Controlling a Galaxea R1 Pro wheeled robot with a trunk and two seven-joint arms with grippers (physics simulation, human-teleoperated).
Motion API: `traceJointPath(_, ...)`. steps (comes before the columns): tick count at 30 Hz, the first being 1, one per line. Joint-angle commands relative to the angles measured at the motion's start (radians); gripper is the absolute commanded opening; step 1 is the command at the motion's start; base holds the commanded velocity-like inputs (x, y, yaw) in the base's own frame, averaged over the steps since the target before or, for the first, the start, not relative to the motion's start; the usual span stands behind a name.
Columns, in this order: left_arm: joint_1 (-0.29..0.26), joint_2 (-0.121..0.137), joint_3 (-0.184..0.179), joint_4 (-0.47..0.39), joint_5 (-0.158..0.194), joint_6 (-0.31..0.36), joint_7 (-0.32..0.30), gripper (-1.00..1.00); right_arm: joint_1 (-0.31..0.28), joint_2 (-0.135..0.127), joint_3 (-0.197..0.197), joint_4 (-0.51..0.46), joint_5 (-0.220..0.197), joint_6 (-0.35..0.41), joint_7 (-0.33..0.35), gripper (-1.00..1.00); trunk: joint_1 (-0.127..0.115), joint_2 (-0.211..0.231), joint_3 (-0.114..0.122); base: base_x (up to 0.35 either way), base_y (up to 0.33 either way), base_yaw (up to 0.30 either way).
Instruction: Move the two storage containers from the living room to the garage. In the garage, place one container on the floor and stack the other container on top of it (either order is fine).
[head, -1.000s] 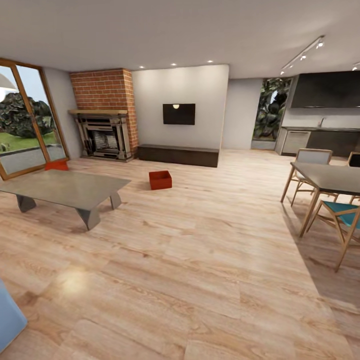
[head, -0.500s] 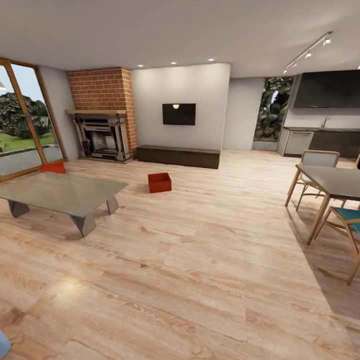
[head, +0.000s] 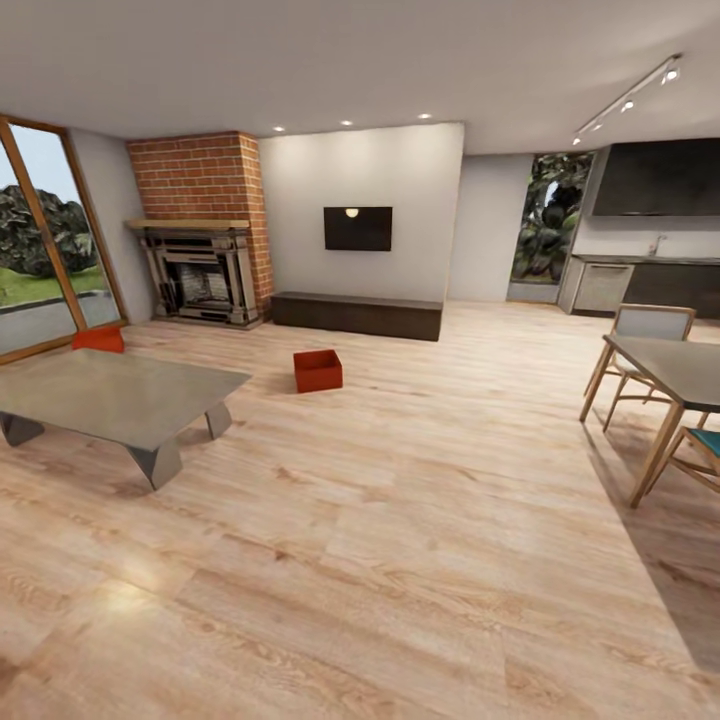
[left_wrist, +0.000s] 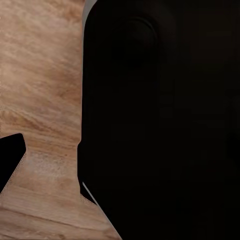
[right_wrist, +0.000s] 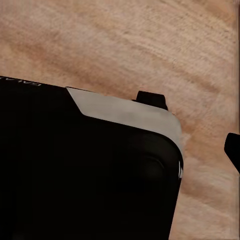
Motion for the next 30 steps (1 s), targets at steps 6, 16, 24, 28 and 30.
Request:
traceJointPath(6,0.0,0.0,0.0,0.0,0.008,0.0,0.0,1.0,-0.001,0.001,0.008,0.003,-0.01,-0.006,0.004,1.0,0.001,0.0,-0.001,0.322,0.0,0.0)
traceJointPath(16,0.0,0.0,0.0,0.0,0.008,0.0,-0.001,1.0,-0.001,0.0,0.007,0.003,-0.01,-0.006,0.003,1.0,0.001,0.0,-0.001,0.322,0.0,0.0)
traceJointPath(24,0.0,0.0,0.0,0.0,0.008,0.0,0.0,1.0,-0.001,0.0,0.007,0.003,-0.01,-0.005,0.004,1.0,0.001,0.0,-0.001,0.322,0.0,0.0)
traceJointPath(28,0.0,0.0,0.0,0.0,0.008,0.0,0.0,1.0,-0.001,0.0,0.007,0.003,-0.01,-0.005,0.004,1.0,0.001,0.0,-0.001,0.322,0.0,0.0)
traceJointPath(30,0.0,0.0,0.0,0.0,0.008,0.0,0.0,1.0,-0.001,0.0,0.007,0.003,-0.01,-0.006,0.004,1.0,0.001,0.0,-0.001,0.322,0.0,0.0)
